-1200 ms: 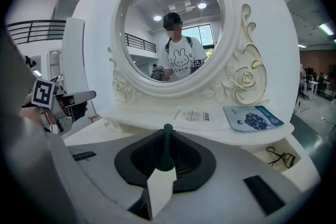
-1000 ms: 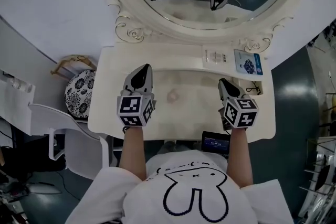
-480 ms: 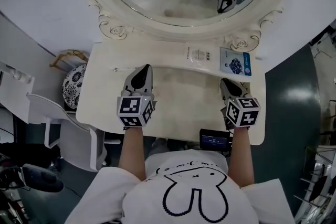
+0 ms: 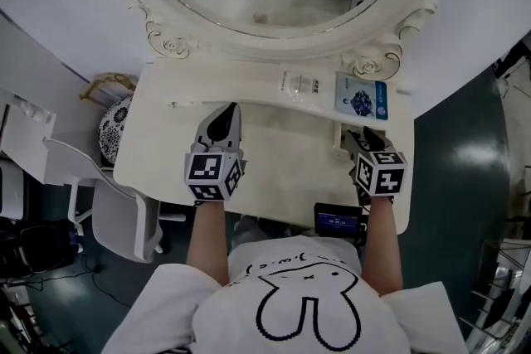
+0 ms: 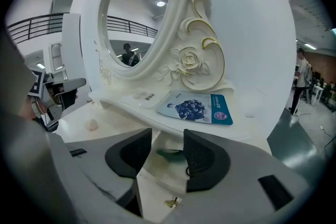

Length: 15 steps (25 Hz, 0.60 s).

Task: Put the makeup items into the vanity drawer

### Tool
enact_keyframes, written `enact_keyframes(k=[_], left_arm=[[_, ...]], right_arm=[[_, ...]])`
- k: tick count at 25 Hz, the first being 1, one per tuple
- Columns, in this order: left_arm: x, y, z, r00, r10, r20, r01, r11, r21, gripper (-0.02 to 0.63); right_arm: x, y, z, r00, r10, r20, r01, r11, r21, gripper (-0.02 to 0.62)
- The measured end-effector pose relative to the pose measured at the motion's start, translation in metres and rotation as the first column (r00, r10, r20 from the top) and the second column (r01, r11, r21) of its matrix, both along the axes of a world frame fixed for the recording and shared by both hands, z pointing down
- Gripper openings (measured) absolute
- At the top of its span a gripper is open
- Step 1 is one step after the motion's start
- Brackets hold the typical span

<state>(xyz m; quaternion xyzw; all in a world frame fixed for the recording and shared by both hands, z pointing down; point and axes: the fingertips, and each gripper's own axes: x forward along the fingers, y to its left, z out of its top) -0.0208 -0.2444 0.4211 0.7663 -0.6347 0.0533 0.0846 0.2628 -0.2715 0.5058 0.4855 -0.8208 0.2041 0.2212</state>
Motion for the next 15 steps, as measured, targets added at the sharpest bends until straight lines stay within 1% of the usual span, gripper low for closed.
enact_keyframes(k=[2,8,11,15], left_arm=[[0.001,0.002,0.0,1.0,-0.009,0.006,0.009,1.0,-0.001,0.021],[0.001,0.012,0.001,0.999,-0.05,0.005,0.05,0.999,-0.002,0.021],[0.003,0.017,0.001,0.999,-0.052,0.011,0.052,0.999,0.002,0.021],[-0.003,0.021,-0.004,0.998,-0.069,0.009,0.069,0.998,0.016,0.021]], right_arm=[[0.003,-0.001,0.0,1.0,-0.001,-0.001,0.001,1.0,0.001,0.193],[0.003,-0.002,-0.004,0.999,-0.032,0.027,0.032,0.999,0.019,0.193],[0.003,-0.003,-0.005,0.999,-0.033,0.021,0.032,0.999,0.028,0.193],[-0.002,-0.007,-0.012,0.999,-0.033,0.021,0.032,0.998,0.054,0.193]])
